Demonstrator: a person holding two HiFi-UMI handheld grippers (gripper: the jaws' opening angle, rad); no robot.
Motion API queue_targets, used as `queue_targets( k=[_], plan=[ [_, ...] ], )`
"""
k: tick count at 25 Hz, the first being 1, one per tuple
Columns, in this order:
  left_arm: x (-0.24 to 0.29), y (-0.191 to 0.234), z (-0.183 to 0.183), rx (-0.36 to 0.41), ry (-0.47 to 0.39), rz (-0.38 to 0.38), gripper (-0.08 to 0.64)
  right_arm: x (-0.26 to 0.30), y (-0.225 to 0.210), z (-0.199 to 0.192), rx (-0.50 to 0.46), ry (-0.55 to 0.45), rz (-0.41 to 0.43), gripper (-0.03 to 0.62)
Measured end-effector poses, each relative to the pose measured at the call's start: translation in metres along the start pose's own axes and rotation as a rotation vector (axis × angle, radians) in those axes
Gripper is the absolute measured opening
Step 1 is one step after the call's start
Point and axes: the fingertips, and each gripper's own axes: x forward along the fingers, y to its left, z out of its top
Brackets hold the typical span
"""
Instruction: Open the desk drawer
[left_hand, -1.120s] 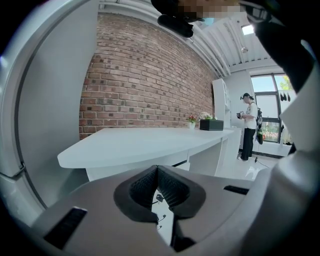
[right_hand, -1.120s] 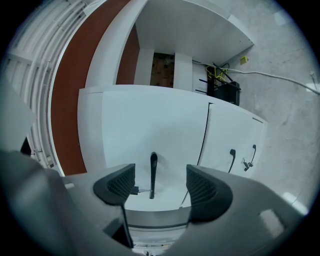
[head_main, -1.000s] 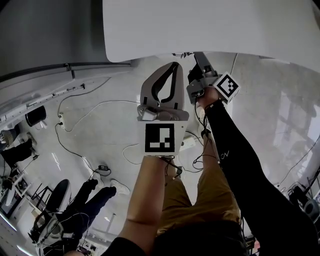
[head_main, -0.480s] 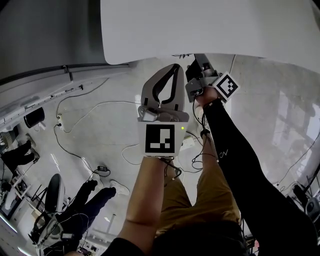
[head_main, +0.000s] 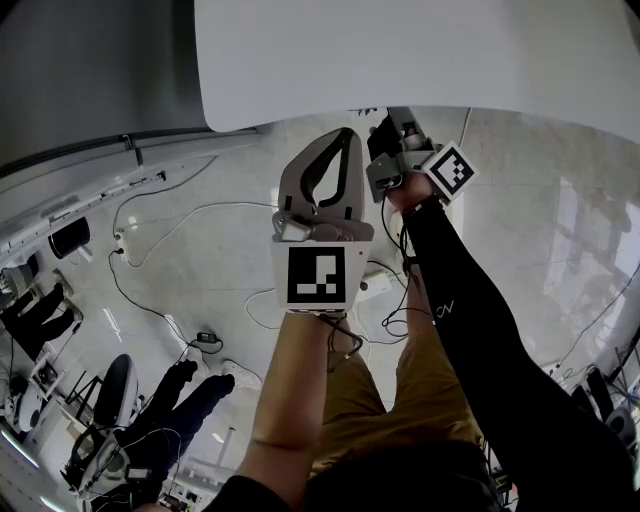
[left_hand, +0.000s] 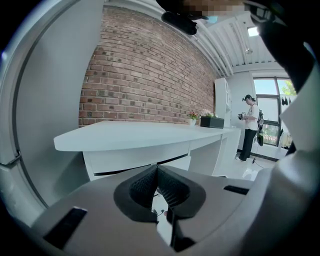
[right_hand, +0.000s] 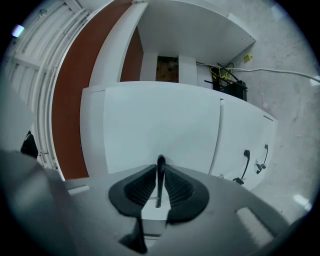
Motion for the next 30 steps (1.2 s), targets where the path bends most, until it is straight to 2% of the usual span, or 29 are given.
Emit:
queue_targets(
  k=[5, 30],
  plan=[
    [-0.003, 0.003, 0.0, -0.006, -0.006, 0.012, 0.009, -0.001, -0.001, 0.001, -0.012, 0.006, -0.009, 0.028],
    [-0.013, 0.005, -0.016, -0.038, 0.009, 0.051, 0.009, -0.002, -0.004, 0.002, 0.01, -0.023, -0.036, 0.026]
  ],
)
